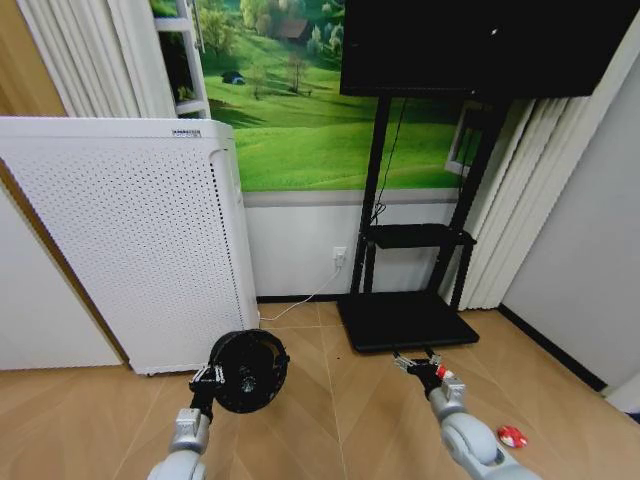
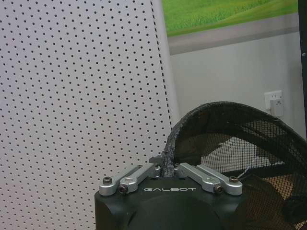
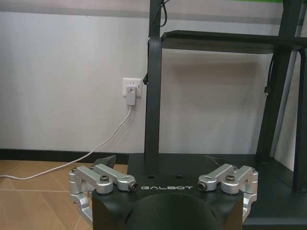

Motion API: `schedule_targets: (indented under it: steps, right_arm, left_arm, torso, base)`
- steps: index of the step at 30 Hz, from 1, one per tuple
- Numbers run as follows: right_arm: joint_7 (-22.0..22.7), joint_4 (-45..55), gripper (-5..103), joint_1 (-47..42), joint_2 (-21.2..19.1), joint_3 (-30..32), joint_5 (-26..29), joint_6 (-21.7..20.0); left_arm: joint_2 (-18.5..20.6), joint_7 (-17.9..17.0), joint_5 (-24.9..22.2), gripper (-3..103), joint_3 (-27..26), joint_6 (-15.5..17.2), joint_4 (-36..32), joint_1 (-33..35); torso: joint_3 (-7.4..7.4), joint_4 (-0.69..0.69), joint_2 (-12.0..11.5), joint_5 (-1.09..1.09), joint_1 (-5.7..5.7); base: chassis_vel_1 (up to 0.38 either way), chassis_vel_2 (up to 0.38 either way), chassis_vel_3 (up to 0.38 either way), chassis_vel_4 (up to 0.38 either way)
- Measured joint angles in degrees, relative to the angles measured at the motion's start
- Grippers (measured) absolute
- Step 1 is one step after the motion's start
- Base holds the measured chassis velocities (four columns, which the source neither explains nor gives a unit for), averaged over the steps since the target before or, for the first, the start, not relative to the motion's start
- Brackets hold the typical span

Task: Pick up the trash bin and place the garbage on the floor into it.

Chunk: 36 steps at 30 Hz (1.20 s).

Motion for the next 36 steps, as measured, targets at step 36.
schedule_targets:
  steps: [36]
  right_arm:
    - [0.3, -6.5, 100, 5.3, 1.5, -5.8, -1.7, 1.5]
  left_arm:
    - [0.8, 0.1, -0.1, 5, 2.5, 0.2, 3.4, -2.5]
  torso:
    - [0.00, -0.01, 0.0, 0.01, 0.00]
  base:
    - [-0.218, -0.219, 0.222, 0.215]
